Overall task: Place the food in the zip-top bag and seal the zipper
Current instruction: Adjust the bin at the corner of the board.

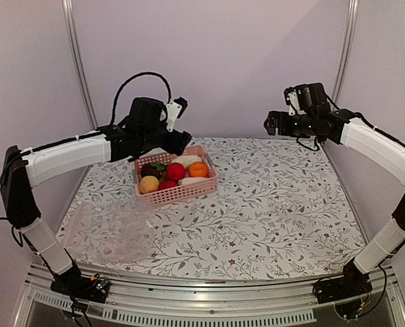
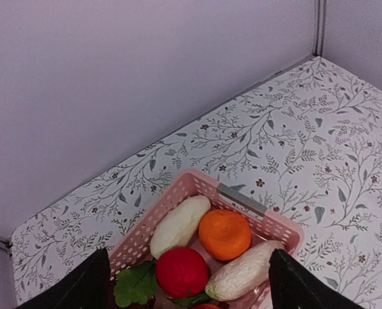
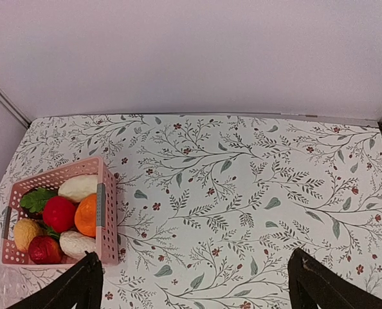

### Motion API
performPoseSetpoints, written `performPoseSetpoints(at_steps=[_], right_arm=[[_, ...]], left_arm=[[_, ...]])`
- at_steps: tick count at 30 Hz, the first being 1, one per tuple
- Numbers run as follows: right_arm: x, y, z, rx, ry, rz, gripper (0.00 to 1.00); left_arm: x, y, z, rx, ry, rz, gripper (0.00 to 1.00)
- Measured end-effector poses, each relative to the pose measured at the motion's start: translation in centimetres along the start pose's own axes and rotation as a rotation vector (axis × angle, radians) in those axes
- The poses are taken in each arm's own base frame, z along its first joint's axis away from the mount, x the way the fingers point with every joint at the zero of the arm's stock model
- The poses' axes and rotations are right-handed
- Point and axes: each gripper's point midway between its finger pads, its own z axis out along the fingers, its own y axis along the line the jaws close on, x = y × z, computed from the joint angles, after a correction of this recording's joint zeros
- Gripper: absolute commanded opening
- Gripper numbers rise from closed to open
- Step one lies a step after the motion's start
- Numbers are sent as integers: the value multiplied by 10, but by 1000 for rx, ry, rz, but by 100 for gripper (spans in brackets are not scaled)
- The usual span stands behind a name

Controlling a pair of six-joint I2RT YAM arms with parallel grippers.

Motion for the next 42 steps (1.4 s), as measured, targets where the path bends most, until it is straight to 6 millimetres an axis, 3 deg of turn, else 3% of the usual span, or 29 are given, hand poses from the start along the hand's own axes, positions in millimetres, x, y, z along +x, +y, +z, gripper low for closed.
performPoseSetpoints(at_steps=[5, 11, 13, 16, 23, 28, 35, 42], right_arm=[[5, 21, -2, -102, 25, -3, 91], [20, 52, -24, -302, 78, -16, 78], [24, 61, -32, -357, 98, -17, 77], [35, 71, -41, -418, 139, -23, 76], [70, 77, -47, -485, 248, -17, 75], [72, 81, -50, -516, 265, -1, 73], [74, 86, -52, -544, 281, 23, 73], [74, 87, -53, -550, 284, 27, 73]], left_arm=[[38, -58, -11, 201, 131, 57, 85], [87, -82, -25, 328, 308, 53, 86], [100, -86, -29, 350, 353, 44, 82], [115, -89, -34, 370, 405, 34, 69], [129, -92, -30, 407, 458, 1, 62], [149, -97, -8, 386, 523, -16, 57], [176, -92, 8, 342, 604, -43, 48], [179, -89, 26, 327, 617, -59, 24]])
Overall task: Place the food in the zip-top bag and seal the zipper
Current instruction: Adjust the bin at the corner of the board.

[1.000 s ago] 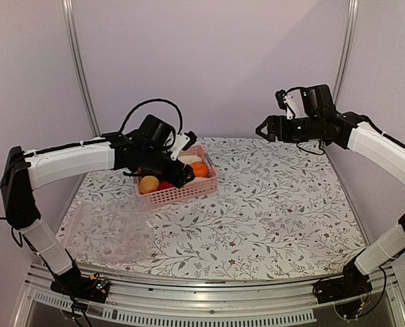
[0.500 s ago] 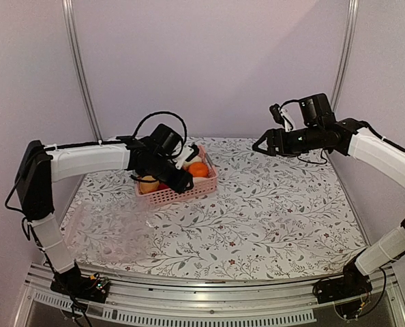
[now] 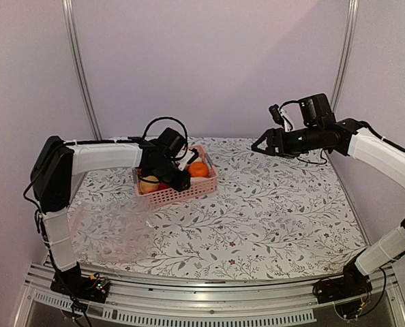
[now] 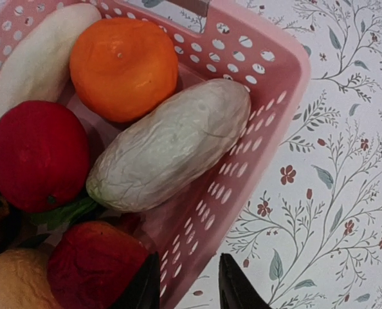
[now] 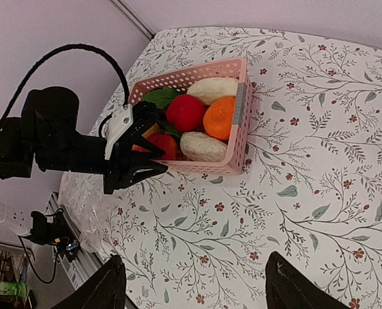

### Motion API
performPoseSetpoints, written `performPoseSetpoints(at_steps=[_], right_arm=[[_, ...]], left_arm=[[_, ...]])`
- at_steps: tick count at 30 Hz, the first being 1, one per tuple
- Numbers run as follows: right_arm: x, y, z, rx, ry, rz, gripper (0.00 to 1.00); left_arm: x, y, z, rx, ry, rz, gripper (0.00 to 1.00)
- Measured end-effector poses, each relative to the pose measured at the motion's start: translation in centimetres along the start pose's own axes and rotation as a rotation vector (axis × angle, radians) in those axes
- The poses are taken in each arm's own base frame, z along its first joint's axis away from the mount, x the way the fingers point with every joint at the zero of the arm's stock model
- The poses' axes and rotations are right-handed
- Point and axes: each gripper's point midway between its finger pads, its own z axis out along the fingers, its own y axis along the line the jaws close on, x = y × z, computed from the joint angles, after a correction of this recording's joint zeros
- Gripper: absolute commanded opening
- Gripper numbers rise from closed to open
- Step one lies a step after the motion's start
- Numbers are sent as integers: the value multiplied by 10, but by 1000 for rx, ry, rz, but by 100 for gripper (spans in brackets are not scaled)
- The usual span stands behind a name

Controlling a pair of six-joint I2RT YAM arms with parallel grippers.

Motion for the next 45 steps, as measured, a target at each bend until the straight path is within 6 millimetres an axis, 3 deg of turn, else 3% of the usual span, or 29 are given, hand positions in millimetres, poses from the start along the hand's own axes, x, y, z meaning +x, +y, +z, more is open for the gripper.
performPoseSetpoints(at_steps=[5, 11, 12, 14, 15, 17, 20, 23, 25, 28, 31, 33, 36, 38, 42, 45], right_arm=[[0, 0, 0, 0, -1, 0, 73], [8, -6, 5, 6, 13, 13, 73], [9, -6, 5, 7, 15, 14, 73], [10, -7, 5, 13, 15, 16, 73], [11, -8, 5, 18, 14, 16, 73], [11, -10, 4, 30, 11, 16, 73], [12, -12, 3, 39, 7, 13, 73], [11, -13, 3, 46, 4, 16, 73], [11, -13, 3, 47, 3, 20, 73], [11, -13, 2, 46, 2, 30, 72], [11, -12, 1, 41, 0, 39, 72], [13, -12, 2, 37, 1, 43, 72], [15, -13, 3, 36, 8, 47, 72], [15, -11, 3, 29, 9, 47, 72], [16, -10, 3, 20, 10, 49, 72], [21, -13, 5, 22, 20, 57, 72]], left_arm=[[-11, -8, 10, 32, -7, -13, 4], [-41, -31, 25, 90, -33, -66, 5], [-53, -41, 30, 119, -50, -96, 8], [-64, -59, 33, 165, -70, -112, 24], [-72, -70, 35, 199, -84, -130, 39], [-85, -91, 35, 265, -111, -144, 55], [-98, -113, 27, 341, -140, -172, 64], [-105, -117, 15, 360, -162, -167, 69], [-113, -105, -3, 339, -195, -171, 74], [-124, -65, -40, 282, -264, -206, 97], [-132, 6, -79, 172, -346, -297, 100], [-128, 58, -92, 72, -376, -364, 100], [-107, 111, -81, -39, -337, -442, 100], [-88, 124, -60, -68, -273, -466, 100], [-50, 115, -7, -34, -112, -473, 100], [-31, 100, 15, 24, -36, -471, 100]])
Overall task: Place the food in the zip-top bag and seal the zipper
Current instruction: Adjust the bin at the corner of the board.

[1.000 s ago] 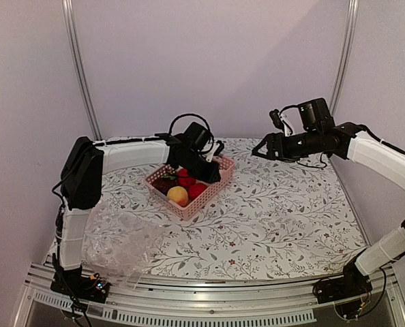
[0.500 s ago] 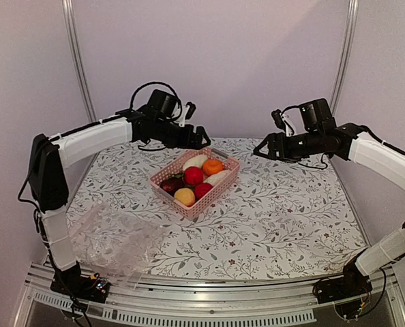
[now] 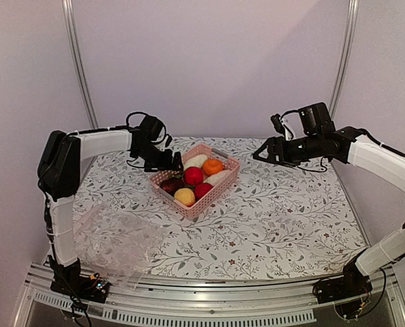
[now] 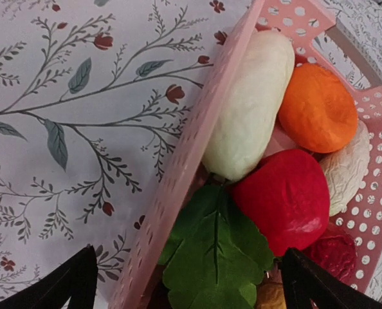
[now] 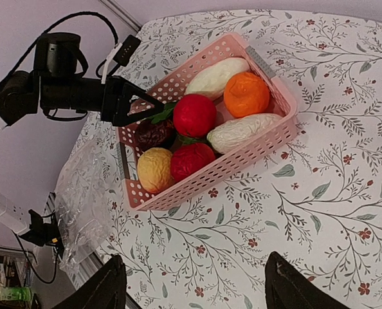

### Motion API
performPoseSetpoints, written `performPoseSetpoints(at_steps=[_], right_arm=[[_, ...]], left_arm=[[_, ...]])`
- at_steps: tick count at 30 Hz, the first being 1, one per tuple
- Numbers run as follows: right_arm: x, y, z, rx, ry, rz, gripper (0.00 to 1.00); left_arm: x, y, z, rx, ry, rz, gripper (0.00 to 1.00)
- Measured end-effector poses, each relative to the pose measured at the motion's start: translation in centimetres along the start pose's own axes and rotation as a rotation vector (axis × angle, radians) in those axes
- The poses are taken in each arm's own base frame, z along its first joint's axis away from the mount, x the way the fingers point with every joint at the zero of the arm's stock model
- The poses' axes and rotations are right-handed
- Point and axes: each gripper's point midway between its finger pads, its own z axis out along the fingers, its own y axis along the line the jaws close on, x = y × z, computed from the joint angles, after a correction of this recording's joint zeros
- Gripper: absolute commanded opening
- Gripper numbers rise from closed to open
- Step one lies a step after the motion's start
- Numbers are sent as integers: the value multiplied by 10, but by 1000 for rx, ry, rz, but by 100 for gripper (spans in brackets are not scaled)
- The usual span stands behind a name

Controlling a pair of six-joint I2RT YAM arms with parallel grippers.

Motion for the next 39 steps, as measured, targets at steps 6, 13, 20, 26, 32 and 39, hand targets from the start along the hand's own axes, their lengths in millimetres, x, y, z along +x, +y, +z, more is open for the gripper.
performPoseSetpoints(at_steps=[6, 13, 20, 26, 32, 39], right_arm=[[17, -10, 6, 15, 31, 34, 72], [14, -7, 0, 15, 15, 30, 72], [13, -7, -2, 15, 9, 24, 73], [14, -7, -1, 14, 11, 21, 73], [26, -14, 3, 22, 34, 32, 73], [27, -11, 8, -6, 33, 33, 70]], left_arm=[[25, -50, 7, 139, 65, 36, 99], [59, -153, 14, 314, 117, 128, 97], [71, -213, 34, 414, 128, 153, 97], [63, -207, 27, 374, 98, 155, 98], [45, -189, -72, 280, -41, 197, 96], [83, -148, -144, 99, -74, 173, 96]])
